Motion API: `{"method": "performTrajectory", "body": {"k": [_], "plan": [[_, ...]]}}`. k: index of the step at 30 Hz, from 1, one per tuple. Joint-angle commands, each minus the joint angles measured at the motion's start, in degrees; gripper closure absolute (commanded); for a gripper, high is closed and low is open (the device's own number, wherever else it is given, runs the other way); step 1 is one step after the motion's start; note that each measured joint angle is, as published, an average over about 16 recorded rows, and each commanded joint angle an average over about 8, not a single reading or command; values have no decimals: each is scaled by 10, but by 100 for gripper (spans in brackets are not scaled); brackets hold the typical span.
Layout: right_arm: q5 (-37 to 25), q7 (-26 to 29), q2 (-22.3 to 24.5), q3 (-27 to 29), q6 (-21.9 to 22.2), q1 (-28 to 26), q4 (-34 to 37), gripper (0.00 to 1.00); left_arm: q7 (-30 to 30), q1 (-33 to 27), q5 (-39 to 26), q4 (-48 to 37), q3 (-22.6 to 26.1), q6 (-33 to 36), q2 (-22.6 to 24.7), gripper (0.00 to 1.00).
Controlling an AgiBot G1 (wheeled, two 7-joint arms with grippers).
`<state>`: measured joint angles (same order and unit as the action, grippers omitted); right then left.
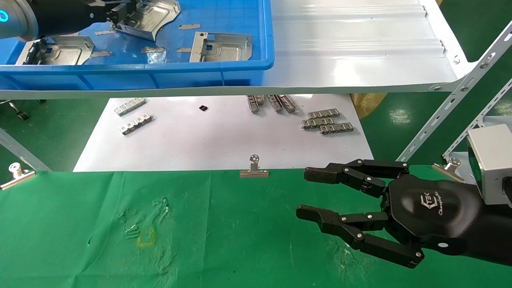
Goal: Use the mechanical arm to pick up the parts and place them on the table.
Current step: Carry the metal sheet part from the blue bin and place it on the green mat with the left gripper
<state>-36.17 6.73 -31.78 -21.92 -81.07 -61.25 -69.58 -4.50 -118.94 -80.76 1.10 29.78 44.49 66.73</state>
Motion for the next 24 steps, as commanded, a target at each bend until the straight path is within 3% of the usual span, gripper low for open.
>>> {"method": "performTrajectory", "body": {"k": [1,7,19,24], "plan": [[0,0,0,0,0,0,0,0,3,0,2,3,-1,1,0,100],[0,0,0,0,0,0,0,0,21,-16,17,24,-11,73,-14,100],[0,0,0,0,0,0,0,0,116,-9,61,80,-28,406,-70,100],[0,0,0,0,0,0,0,0,154,10,76,105,-23,468,-83,100]]}}
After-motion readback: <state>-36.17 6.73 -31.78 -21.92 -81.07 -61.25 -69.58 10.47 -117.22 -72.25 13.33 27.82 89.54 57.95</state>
